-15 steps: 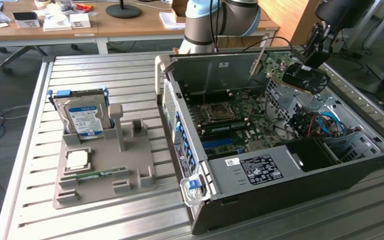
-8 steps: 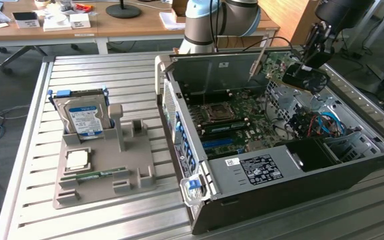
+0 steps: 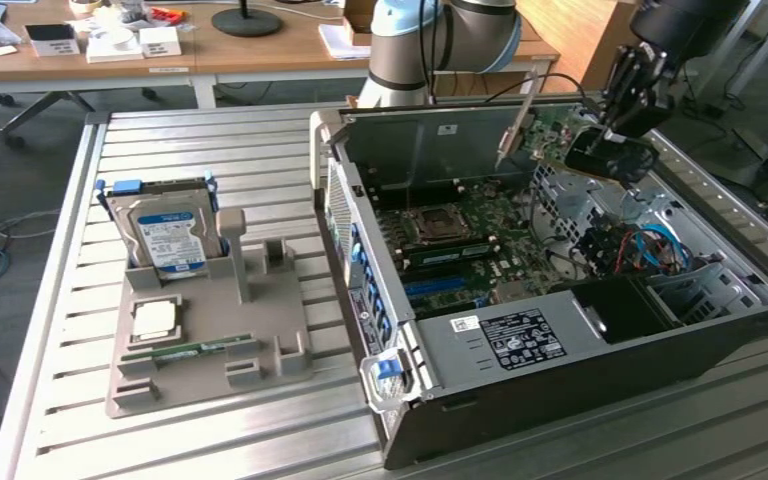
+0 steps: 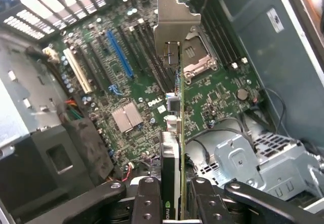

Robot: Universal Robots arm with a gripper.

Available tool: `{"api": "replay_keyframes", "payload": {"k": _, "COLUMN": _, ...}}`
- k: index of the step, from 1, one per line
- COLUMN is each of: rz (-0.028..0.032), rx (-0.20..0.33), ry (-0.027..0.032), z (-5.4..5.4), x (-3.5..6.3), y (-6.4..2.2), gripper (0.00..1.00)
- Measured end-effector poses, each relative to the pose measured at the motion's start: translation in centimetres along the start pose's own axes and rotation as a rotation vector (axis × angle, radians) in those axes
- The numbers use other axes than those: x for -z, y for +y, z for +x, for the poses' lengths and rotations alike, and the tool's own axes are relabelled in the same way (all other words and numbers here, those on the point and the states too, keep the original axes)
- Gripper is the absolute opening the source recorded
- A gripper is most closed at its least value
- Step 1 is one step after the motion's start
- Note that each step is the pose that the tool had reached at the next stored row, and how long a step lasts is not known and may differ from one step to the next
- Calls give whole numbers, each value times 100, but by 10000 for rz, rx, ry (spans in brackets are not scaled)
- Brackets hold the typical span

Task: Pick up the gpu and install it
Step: 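Insert the gpu into the slot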

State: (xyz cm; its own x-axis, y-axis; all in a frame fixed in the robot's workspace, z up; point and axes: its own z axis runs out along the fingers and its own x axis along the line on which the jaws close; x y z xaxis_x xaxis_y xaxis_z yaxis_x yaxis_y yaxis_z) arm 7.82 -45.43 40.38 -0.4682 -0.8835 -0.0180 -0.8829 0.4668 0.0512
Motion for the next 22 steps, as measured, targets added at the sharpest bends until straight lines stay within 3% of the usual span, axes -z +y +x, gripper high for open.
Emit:
{"api": "replay_keyframes", "payload": {"k": 15, "rz": -45, "rx": 2534, "ry": 130, "z": 0, "x": -10, "y": -1, "gripper": 27}}
{"api": "replay_keyframes", "payload": {"k": 22, "rz": -51, "rx": 2901, "ry": 152, "z": -1, "x": -14, "y": -1, "gripper": 27}}
